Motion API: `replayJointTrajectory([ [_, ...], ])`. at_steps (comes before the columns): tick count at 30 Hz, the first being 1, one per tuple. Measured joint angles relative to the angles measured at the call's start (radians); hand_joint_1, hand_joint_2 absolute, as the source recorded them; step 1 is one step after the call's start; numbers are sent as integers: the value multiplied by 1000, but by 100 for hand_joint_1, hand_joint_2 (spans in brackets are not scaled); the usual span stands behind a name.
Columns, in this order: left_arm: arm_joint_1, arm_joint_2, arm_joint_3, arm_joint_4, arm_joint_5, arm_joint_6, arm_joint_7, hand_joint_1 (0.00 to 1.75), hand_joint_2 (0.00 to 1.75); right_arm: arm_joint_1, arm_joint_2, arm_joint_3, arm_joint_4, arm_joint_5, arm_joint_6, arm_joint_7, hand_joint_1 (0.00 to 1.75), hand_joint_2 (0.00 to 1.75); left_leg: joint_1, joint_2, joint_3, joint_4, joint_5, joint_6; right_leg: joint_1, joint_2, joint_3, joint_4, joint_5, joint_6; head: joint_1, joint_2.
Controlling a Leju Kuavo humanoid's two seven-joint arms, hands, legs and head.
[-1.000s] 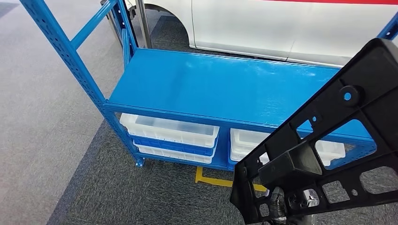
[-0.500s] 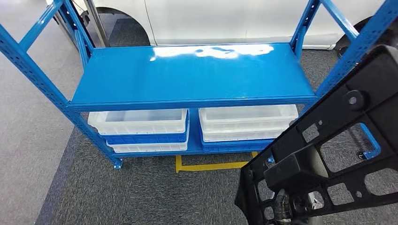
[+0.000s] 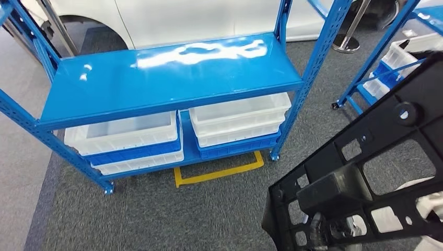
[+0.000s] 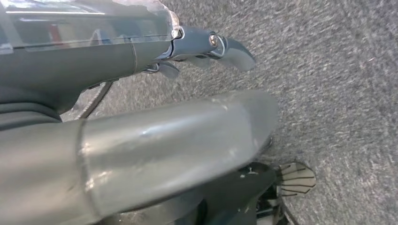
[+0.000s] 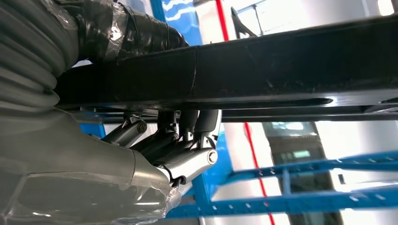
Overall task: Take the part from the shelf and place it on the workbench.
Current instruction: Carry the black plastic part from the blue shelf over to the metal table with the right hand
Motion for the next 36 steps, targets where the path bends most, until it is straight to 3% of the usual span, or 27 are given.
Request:
replayJointTrajectory([
  [1, -1, -1, -2, 0, 1, 0, 0, 0, 0, 6, 8, -10, -4, -2, 8, -1, 175, 175, 1, 14, -3, -5, 8, 1, 0, 1, -4, 2, 3, 5, 0, 0],
  [2, -3, -2, -5, 0, 2, -1, 0, 0, 0, 11, 14, -20, -8, -5, 15, -3, 175, 175, 4, 27, -7, -9, 16, 3, 1, -13, -12, 13, -6, 9, 1, 0],
  [3, -2, -3, -7, 0, 2, -2, 1, 0, 0, 14, 21, -29, -11, -8, 23, -4, 175, 175, 7, 42, -11, -14, 24, 6, 1, -36, -26, 43, -31, 14, 2, 0],
  [5, 2, -2, -10, 0, 4, -6, 4, 0, 0, 19, 35, -49, -16, -13, 49, -9, 175, 175, 9, 74, -22, -14, 33, 9, -7, -85, -70, 158, -111, 24, 5, 0],
  [6, 5, -2, -11, 0, 5, -9, 5, 0, 0, 20, 43, -60, -18, -13, 62, -10, 175, 175, 9, 92, -28, -11, 36, 8, -13, -96, -90, 221, -145, 31, 4, 0],
  [7, 7, -1, -13, 0, 7, -11, 7, 0, 0, 22, 50, -71, -19, -13, 73, -11, 175, 175, 10, 108, -33, -8, 37, 6, -19, -101, -98, 260, -161, 38, 4, 0],
  [8, 7, -1, -13, 0, 8, -12, 7, 0, 0, 24, 56, -80, -22, -12, 80, -11, 175, 175, 11, 124, -37, -4, 37, 4, -25, -106, -87, 264, -159, 43, 4, 0],
  [9, 6, -1, -13, 0, 9, -13, 6, 0, 0, 27, 61, -87, -25, -11, 83, -12, 175, 175, 12, 137, -40, 1, 36, 1, -30, -112, -55, 229, -141, 48, 4, 0],
  [10, 5, -1, -14, 0, 10, -14, 5, 0, 0, 31, 66, -93, -29, -6, 83, -14, 175, 175, 14, 150, -41, 6, 33, -3, -34, -127, -7, 160, -118, 51, 5, 0],
  [12, 2, 0, -14, 0, 14, -14, 2, 0, 0, 36, 72, -103, -41, 21, 58, -25, 175, 175, 12, 168, -42, 16, 26, -16, -33, -162, 67, 43, -93, 46, 4, 0],
  [13, 1, 1, -14, 0, 17, -13, 0, 0, 0, 40, 75, -107, -49, 46, 25, -32, 175, 175, 9, 176, -41, 20, 23, -22, -30, -173, 82, 15, -93, 40, 4, 0],
  [15, -1, 2, -14, 0, 23, -12, -3, 0, 0, 50, 82, -116, -72, 109, -73, -43, 175, 175, 6, 188, -37, 23, 21, -34, -25, -165, 76, 13, -94, 27, 4, 0],
  [16, -2, 2, -15, 0, 26, -12, -5, 0, 0, 56, 85, -121, -86, 138, -124, -46, 175, 175, 7, 189, -37, 24, 18, -39, -27, -156, 73, 12, -92, 21, 4, 0],
  [18, -2, 2, -16, 0, 33, -11, -10, 0, 0, 66, 91, -132, -113, 182, -215, -49, 175, 175, 12, 154, -52, 59, -14, -47, -31, -138, 68, 8, -85, 6, 3, 0],
  [20, 0, 2, -20, 0, 43, -10, -15, 0, 0, 72, 96, -144, -138, 239, -334, -50, 175, 175, 15, 97, -103, 174, -84, -50, -31, -119, 62, 6, -79, -4, 3, 0],
  [22, 4, 1, -30, 0, 52, -9, -17, 0, 0, 82, 100, -161, -156, 329, -490, -47, 175, 175, 15, 76, -163, 301, -131, -49, -28, -94, 57, 7, -77, -8, 3, 0],
  [23, 5, 1, -34, 0, 57, -9, -18, 0, 0, 88, 100, -175, -164, 384, -564, -37, 175, 175, 15, 74, -174, 322, -125, -48, -27, -81, 56, 9, -77, -8, 3, 0],
  [24, 6, 1, -37, 0, 60, -9, -19, 0, 0, 91, 101, -192, -175, 445, -622, -16, 175, 175, 16, 72, -168, 303, -99, -45, -26, -66, 55, 12, -77, -8, 3, 0],
  [25, 6, 1, -39, 0, 63, -9, -20, 0, 0, 92, 101, -216, -190, 509, -663, 17, 175, 175, 16, 63, -146, 249, -58, -43, -26, -52, 55, 16, -77, -7, 3, 0],
  [27, 8, 1, -43, 1, 71, -8, -22, 0, 0, 87, 101, -277, -228, 627, -693, 89, 175, 175, 19, 18, -98, 124, 5, -37, -26, -25, 50, 26, -78, -1, 3, 0],
  [29, 5, 1, -48, 1, 75, -7, -23, 0, 0, 81, 101, -331, -264, 711, -699, 141, 175, 175, 20, -13, -80, 67, 17, -34, -26, -1, 38, 32, -73, 13, 3, 0],
  [31, 1, 1, -55, 1, 79, -6, -22, 0, 0, 77, 101, -370, -296, 789, -701, 192, 175, 175, 18, 4, -80, 58, 20, -27, -27, 20, 28, 29, -62, 30, 3, 0],
  [33, 0, 1, -62, 1, 84, -5, -20, 0, 0, 73, 101, -399, -326, 873, -702, 237, 175, 175, 21, 31, -78, 50, 30, -14, -26, -14, 16, 47, -75, 41, 5, 0],
  [35, 2, 1, -65, 1, 88, -4, -18, 0, 0, 64, 101, -410, -346, 944, -702, 266, 175, 175, 21, 60, -81, 46, 37, -6, -22, -76, -23, 133, -129, 46, 7, 0],
  [36, 3, 1, -67, 1, 90, -4, -17, 0, 0, 59, 101, -412, -353, 981, -702, 280, 175, 175, 19, 75, -84, 46, 38, -4, -22, -93, -51, 197, -161, 49, 7, 0],
])
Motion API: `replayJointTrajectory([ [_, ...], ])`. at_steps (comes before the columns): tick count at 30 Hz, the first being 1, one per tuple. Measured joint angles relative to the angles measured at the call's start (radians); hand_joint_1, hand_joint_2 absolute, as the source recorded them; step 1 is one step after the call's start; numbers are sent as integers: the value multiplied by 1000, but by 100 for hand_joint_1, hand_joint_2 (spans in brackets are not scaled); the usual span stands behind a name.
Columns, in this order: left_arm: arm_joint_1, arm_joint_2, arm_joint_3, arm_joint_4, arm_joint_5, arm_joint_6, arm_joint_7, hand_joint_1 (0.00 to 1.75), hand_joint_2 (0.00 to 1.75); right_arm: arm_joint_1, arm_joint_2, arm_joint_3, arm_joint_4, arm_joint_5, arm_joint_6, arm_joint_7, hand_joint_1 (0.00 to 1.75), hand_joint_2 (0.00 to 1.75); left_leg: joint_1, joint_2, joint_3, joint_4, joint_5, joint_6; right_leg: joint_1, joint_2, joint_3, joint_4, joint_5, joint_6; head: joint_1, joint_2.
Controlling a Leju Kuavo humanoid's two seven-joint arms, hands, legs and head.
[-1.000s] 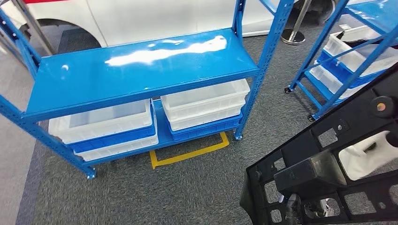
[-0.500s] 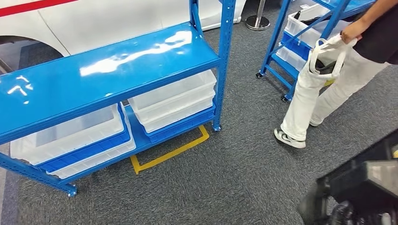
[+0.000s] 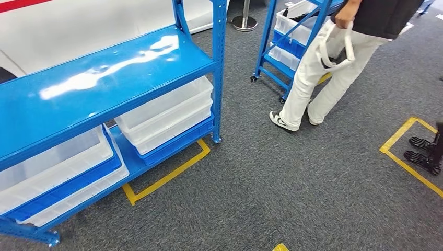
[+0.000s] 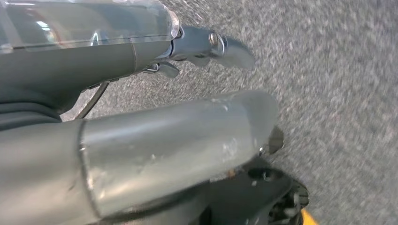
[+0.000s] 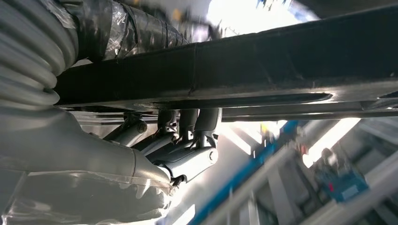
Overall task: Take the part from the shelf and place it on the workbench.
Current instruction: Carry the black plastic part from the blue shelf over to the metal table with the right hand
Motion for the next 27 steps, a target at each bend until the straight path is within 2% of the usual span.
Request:
replayJointTrajectory([
  [1, 1, 0, -3, 0, 2, 0, 0, 0, 0, -3, 0, 0, -5, 39, 0, 14, 175, 175, -2, 16, -3, 1, 0, 0, -1, -7, -24, 57, -23, 2, 0, 0],
  [2, 1, 0, -7, 0, 3, 0, 0, 0, 0, -5, 0, -1, -10, 78, 0, 27, 175, 175, -3, 32, -5, 1, 0, 0, -1, -10, -35, 88, -29, 3, 0, 0],
  [3, -1, 0, -12, 0, 3, 0, 0, 0, 0, -6, 0, -1, -15, 115, 0, 38, 175, 175, -4, 46, -6, 2, 0, 0, -1, -13, -28, 83, -19, 2, 0, 0],
  [4, -3, 0, -16, 0, 3, 0, 0, 0, 0, -7, 0, -1, -20, 148, 0, 49, 175, 175, -5, 59, -7, 2, -1, -1, 0, -19, 2, 37, 7, 0, 0, 0],
  [5, -5, -1, -20, 0, 4, 1, 0, 0, 0, -8, 0, -1, -26, 176, 0, 60, 175, 175, -5, 70, -5, 2, -2, -1, 2, -33, 46, -35, 36, -6, 0, 0],
  [7, -9, -2, -24, 0, 7, 3, 0, 0, 0, -11, 0, -1, -39, 226, 0, 86, 175, 175, -9, 87, 1, 1, -4, -6, 11, -68, 115, -154, 67, -20, 0, 0],
  [8, -11, -3, -27, 0, 9, 4, 0, 0, 0, -12, 0, -1, -45, 249, 0, 98, 175, 175, -10, 94, 4, 0, -4, -11, 16, -79, 128, -181, 70, -27, 0, 0],
  [9, -12, -5, -29, 0, 11, 5, 0, 0, 0, -12, 0, -1, -50, 267, 0, 107, 175, 175, -10, 102, 6, -2, -4, -16, 20, -77, 128, -186, 69, -33, 0, 0],
  [11, -16, -6, -36, 0, 14, 7, 0, 0, 0, -11, 1, -1, -57, 293, 0, 120, 175, 175, -10, 109, 11, -3, -6, -27, 18, -58, 125, -196, 77, -42, 0, 0],
  [13, -18, -7, -42, 0, 16, 8, 1, 0, 0, -10, 2, -1, -61, 310, 0, 131, 175, 175, -9, 69, -4, 35, -39, -35, 10, -38, 128, -212, 89, -54, 0, 0],
  [15, -16, -7, -46, 0, 18, 9, 3, 0, 0, -9, 3, -1, -62, 319, 0, 135, 175, 175, -6, 15, -53, 147, -106, -39, 7, -18, 126, -219, 96, -62, -1, 0],
  [16, -14, -7, -46, 0, 19, 9, 4, 0, 0, -9, 4, -1, -62, 316, 0, 133, 175, 175, -6, 4, -82, 211, -134, -40, 7, -7, 123, -217, 97, -64, -1, 0],
  [17, -12, -7, -47, 0, 19, 9, 5, 0, 0, -7, 4, -1, -62, 309, 0, 129, 175, 175, -6, -1, -103, 255, -145, -41, 8, 6, 120, -214, 97, -64, -1, 0],
  [18, -11, -7, -47, 0, 19, 9, 6, 0, 0, -5, 4, -1, -61, 301, 0, 125, 175, 175, -5, -2, -108, 264, -136, -42, 8, 20, 118, -210, 97, -63, -1, 0],
  [19, -10, -7, -47, 0, 20, 9, 6, 0, 0, -2, 4, -1, -61, 298, 0, 123, 175, 175, -5, -4, -95, 233, -106, -42, 8, 35, 117, -205, 96, -62, -1, 0],
  [20, -10, -7, -47, 0, 20, 9, 6, 0, 0, 0, 4, -1, -61, 305, 0, 127, 175, 175, -3, -13, -68, 172, -65, -42, 7, 48, 116, -199, 94, -59, -1, 0],
  [21, -9, -7, -47, 0, 22, 10, 6, 0, 0, 1, 4, -1, -60, 319, 0, 135, 175, 175, -1, -37, -39, 108, -35, -40, 6, 61, 114, -193, 92, -56, -1, 0],
  [22, -9, -7, -47, 0, 24, 10, 6, 0, 0, 2, 4, 0, -60, 340, 0, 147, 175, 175, 1, -63, -17, 53, -16, -38, 7, 73, 109, -185, 90, -51, -1, 0],
  [24, -10, -7, -50, 0, 28, 9, 5, 0, 0, 7, 5, 3, -59, 390, 0, 174, 175, 175, 0, -97, -3, 12, -16, -32, 5, 95, 96, -177, 92, -38, -1, 0],
  [26, -11, -7, -53, 0, 32, 9, 5, 0, 0, 18, 5, 4, -59, 426, 0, 194, 175, 175, -2, -77, 0, 4, -11, -21, 2, 112, 87, -177, 98, -24, -1, 0],
  [27, -12, -7, -56, 0, 34, 8, 5, 0, 0, 25, 5, 4, -59, 438, 0, 201, 175, 175, -1, -63, 2, 1, -7, -13, 3, 99, 81, -170, 94, -19, 0, 0],
])
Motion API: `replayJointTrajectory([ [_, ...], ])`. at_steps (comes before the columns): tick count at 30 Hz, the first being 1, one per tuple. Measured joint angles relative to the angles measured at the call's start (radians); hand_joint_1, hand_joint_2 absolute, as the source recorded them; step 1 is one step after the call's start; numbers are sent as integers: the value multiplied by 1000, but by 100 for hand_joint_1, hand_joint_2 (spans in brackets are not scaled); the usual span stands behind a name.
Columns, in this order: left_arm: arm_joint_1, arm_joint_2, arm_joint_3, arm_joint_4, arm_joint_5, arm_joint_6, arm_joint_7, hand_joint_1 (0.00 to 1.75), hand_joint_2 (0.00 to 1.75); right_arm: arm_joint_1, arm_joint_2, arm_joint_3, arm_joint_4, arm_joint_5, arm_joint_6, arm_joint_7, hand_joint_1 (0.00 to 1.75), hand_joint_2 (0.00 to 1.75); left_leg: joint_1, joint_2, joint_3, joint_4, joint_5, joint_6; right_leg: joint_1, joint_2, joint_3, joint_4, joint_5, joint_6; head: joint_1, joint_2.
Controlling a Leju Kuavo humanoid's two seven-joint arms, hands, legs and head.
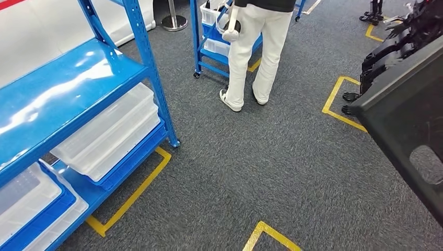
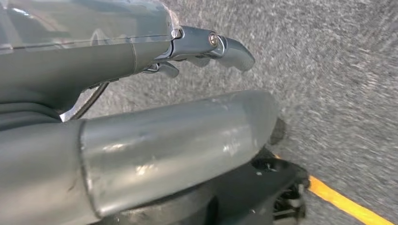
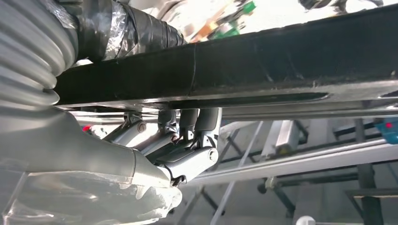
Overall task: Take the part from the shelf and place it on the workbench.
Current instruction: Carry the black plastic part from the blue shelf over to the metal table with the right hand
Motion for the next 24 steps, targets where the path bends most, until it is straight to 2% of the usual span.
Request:
replayJointTrajectory([
  [1, 0, 0, -3, 0, 2, 0, 0, 0, 0, 5, 0, 1, 0, 11, 0, 6, 175, 175, 2, 14, 2, -4, 4, 6, 2, -25, -12, 22, -15, 4, 1, 0],
  [3, 1, 0, -8, 0, 3, -1, 0, 0, 0, 9, 0, 6, 3, 34, 0, 13, 175, 175, 1, 45, 2, -8, 6, 14, 4, -86, -60, 124, -74, 10, 2, 0],
  [4, 3, 0, -10, 0, 4, -1, 0, 0, 0, 9, 0, 10, 5, 43, 0, 16, 175, 175, -1, 62, 1, -7, 5, 15, 2, -101, -93, 190, -105, 14, 2, 0],
  [5, 4, 0, -12, 0, 4, -1, 0, 0, 0, 10, 0, 14, 8, 47, 0, 18, 175, 175, -2, 78, 1, -7, 4, 15, 0, -107, -118, 243, -123, 16, 3, 0],
  [6, 5, 0, -13, 0, 5, -1, 0, 0, 0, 12, 0, 18, 10, 49, 0, 19, 175, 175, -3, 94, 2, -7, 2, 15, -2, -111, -128, 265, -123, 18, 3, 0],
  [7, 4, 0, -14, 0, 6, -1, 0, 0, 0, 13, 0, 21, 12, 50, 0, 21, 175, 175, -4, 107, 3, -7, 0, 14, -3, -114, -117, 248, -104, 17, 3, 0],
  [8, 3, 0, -15, 0, 6, -1, 1, 0, 0, 15, 0, 23, 13, 50, 0, 22, 175, 175, -4, 118, 7, -7, -3, 12, -2, -122, -84, 191, -71, 15, 3, 0],
  [10, 0, 0, -15, 0, 7, -2, 1, 0, 0, 18, 0, 27, 15, 53, 0, 23, 175, 175, -6, 138, 16, -7, -11, 7, 6, -166, -8, 54, -23, 3, 3, 0],
  [11, 0, 0, -15, 0, 8, -2, 1, 0, 0, 20, 0, 29, 15, 56, 0, 24, 175, 175, -7, 146, 19, -8, -15, 2, 12, -183, 16, 10, -12, -4, 3, 0],
  [12, -1, 0, -16, 0, 10, -3, 1, 0, 0, 22, 0, 31, 16, 59, 0, 24, 175, 175, -8, 154, 21, -9, -18, -2, 18, -194, 24, -8, -14, -10, 3, 0],
  [14, -3, -1, -16, 0, 13, -4, 1, 0, 0, 30, 1, 35, 18, 66, 0, 24, 175, 175, -9, 172, 28, -12, -21, -12, 23, -176, 22, -12, -13, -19, 2, 0],
  [15, -4, -2, -17, 0, 15, -5, 1, 0, 0, 36, 1, 38, 19, 68, 0, 23, 175, 175, -9, 167, 31, -8, -28, -17, 21, -165, 24, -18, -11, -24, 2, 0],
  [17, -6, -2, -18, 0, 19, -5, 0, 0, 0, 45, 2, 46, 24, 77, 0, 21, 175, 175, -7, 122, 12, 47, -68, -23, 14, -144, 32, -33, -4, -38, 2, 0],
  [18, -6, -2, -19, 0, 21, -5, 0, 0, 0, 48, 2, 52, 28, 83, 0, 18, 175, 175, -5, 91, -14, 105, -101, -23, 11, -133, 34, -36, -3, -43, 2, 0],
  [19, -5, -2, -21, 0, 22, -6, -1, 0, 0, 51, 2, 58, 33, 88, 0, 15, 175, 175, -5, 73, -48, 173, -133, -24, 10, -122, 34, -36, -3, -46, 2, 0],
  [20, -3, -2, -22, 0, 23, -7, -1, 0, 0, 54, 2, 64, 39, 93, 0, 11, 175, 175, -5, 65, -80, 233, -154, -25, 10, -109, 34, -35, -4, -48, 2, 0],
  [21, -1, -2, -24, 0, 23, -8, -1, 0, 0, 57, 2, 68, 45, 96, 0, 8, 175, 175, -4, 62, -101, 267, -156, -26, 10, -95, 35, -33, -5, -48, 2, 0],
  [22, 0, -2, -25, 0, 24, -8, 0, 0, 0, 59, 2, 71, 51, 97, 0, 4, 175, 175, -4, 61, -106, 265, -137, -27, 9, -79, 35, -31, -6, -48, 2, 0],
  [23, 1, -2, -27, 0, 26, -9, 0, 0, 0, 62, 2, 75, 58, 100, 0, -2, 175, 175, -3, 57, -93, 223, -99, -27, 9, -64, 37, -27, -8, -46, 2, 0],
  [24, 1, -1, -31, 0, 29, -9, 0, 0, 0, 65, 2, 78, 65, 102, 0, -9, 175, 175, -1, 44, -69, 157, -55, -27, 7, -49, 37, -23, -10, -42, 2, 0],
])
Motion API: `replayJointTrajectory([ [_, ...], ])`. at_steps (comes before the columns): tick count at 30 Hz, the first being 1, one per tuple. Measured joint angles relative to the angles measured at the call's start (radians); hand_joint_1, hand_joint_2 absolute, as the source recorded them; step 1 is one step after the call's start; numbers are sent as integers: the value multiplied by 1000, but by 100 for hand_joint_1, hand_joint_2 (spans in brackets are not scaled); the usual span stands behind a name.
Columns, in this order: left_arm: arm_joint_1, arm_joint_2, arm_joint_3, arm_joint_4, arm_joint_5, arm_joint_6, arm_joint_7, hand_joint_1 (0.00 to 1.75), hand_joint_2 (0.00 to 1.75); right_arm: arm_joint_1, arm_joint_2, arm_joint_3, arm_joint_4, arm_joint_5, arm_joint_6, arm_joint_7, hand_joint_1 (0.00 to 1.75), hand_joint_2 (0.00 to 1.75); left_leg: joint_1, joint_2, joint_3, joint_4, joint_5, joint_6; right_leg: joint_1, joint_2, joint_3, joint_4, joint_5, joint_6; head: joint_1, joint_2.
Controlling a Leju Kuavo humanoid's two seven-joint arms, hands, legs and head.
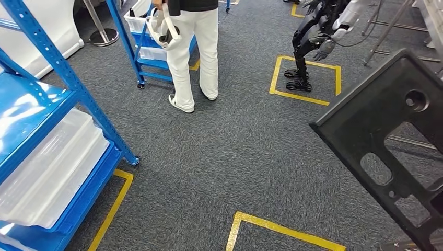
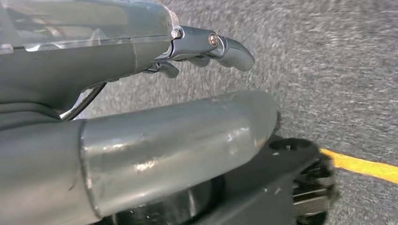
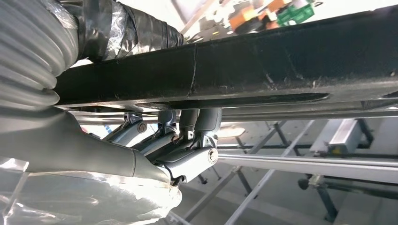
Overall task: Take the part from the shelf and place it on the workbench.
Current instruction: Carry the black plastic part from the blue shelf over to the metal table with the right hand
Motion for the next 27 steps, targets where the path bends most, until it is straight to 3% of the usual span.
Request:
replayJointTrajectory([
  [2, -1, 2, -7, 0, 6, -2, 1, 0, 0, 6, 0, 11, 21, 10, 0, -24, 175, 175, 3, -44, 43, -111, 49, 4, 0, 25, -5, 13, -5, 10, 0, 0],
  [3, -2, 2, -10, 0, 8, -3, 1, 0, 0, 9, 0, 18, 34, 14, 0, -41, 175, 175, 3, -60, 51, -135, 53, 7, 0, 35, -10, 17, -5, 16, 0, 0],
  [4, -3, 3, -13, 0, 10, -5, 2, 0, 0, 12, 0, 25, 51, 18, 0, -59, 175, 175, 1, -65, 53, -140, 49, 11, -1, 46, -15, 18, -4, 23, 0, 0],
  [6, -6, 3, -20, 0, 11, -7, 2, 0, 0, 18, 0, 40, 87, 20, 0, -85, 175, 175, 0, -44, 57, -150, 55, 25, -4, 56, -21, 19, 0, 35, 0, 0],
  [8, -8, 3, -28, 0, 11, -9, 2, 0, 0, 20, -1, 53, 121, 21, 0, -94, 175, 175, 2, -20, 62, -160, 63, 39, -2, 15, -41, 59, -26, 43, 2, 0],
  [10, -7, 3, -34, 0, 10, -9, 2, 0, 0, 15, -2, 67, 154, 22, 0, -98, 175, 175, 0, 6, 62, -164, 64, 45, -3, -41, -95, 171, -88, 51, 3, 0],
  [12, -5, 5, -36, 0, 10, -10, 3, 0, 0, 12, -5, 79, 186, 22, 0, -100, 175, 175, -4, 36, 62, -163, 61, 46, -7, -60, -148, 276, -125, 56, 3, 0],
  [13, -5, 6, -38, 0, 10, -10, 3, 0, 0, 12, -6, 83, 200, 23, 0, -101, 175, 175, -5, 49, 64, -163, 59, 46, -8, -63, -151, 282, -117, 56, 3, 0],
  [15, -8, 6, -41, 0, 10, -10, 3, 0, 0, 12, -8, 90, 220, 23, 0, -102, 175, 175, -6, 73, 72, -163, 53, 43, -7, -77, -96, 180, -53, 49, 3, 0],
  [17, -10, 6, -44, 0, 10, -10, 3, 0, 0, 11, -8, 97, 232, 23, 0, -103, 175, 175, -9, 93, 80, -164, 45, 37, 6, -117, -26, 52, -10, 34, 3, 0],
  [19, -11, 6, -47, 0, 10, -11, 3, 0, 0, 9, -8, 101, 240, 23, 0, -103, 175, 175, -10, 110, 84, -165, 39, 28, 18, -134, -7, 10, -9, 23, 3, 0],
  [21, -14, 5, -51, 0, 10, -11, 3, 0, 0, 10, -8, 103, 246, 23, 0, -103, 175, 175, -8, 120, 93, -167, 34, 18, 17, -112, -6, 1, -4, 14, 3, 0],
  [23, -17, 6, -55, 0, 10, -12, 3, 0, 0, 11, -8, 106, 251, 23, 0, -103, 175, 175, -7, 81, 86, -136, 9, 10, 8, -91, 4, -17, 3, 3, 3, 0],
  [24, -18, 6, -56, 0, 10, -12, 3, 0, 0, 10, -8, 109, 253, 23, 0, -103, 175, 175, -6, 52, 65, -90, -17, 7, 4, -82, 10, -24, 6, -1, 2, 0],
  [25, -17, 6, -57, 0, 10, -12, 3, 0, 0, 8, -8, 112, 255, 23, 0, -103, 175, 175, -6, 28, 35, -28, -47, 6, 4, -72, 12, -26, 7, -5, 2, 0],
  [27, -14, 6, -58, 0, 10, -12, 4, 0, 0, 7, -8, 116, 260, 23, 0, -103, 175, 175, -5, 15, -36, 99, -90, 2, 4, -48, 13, -25, 5, -7, 2, 0],
])
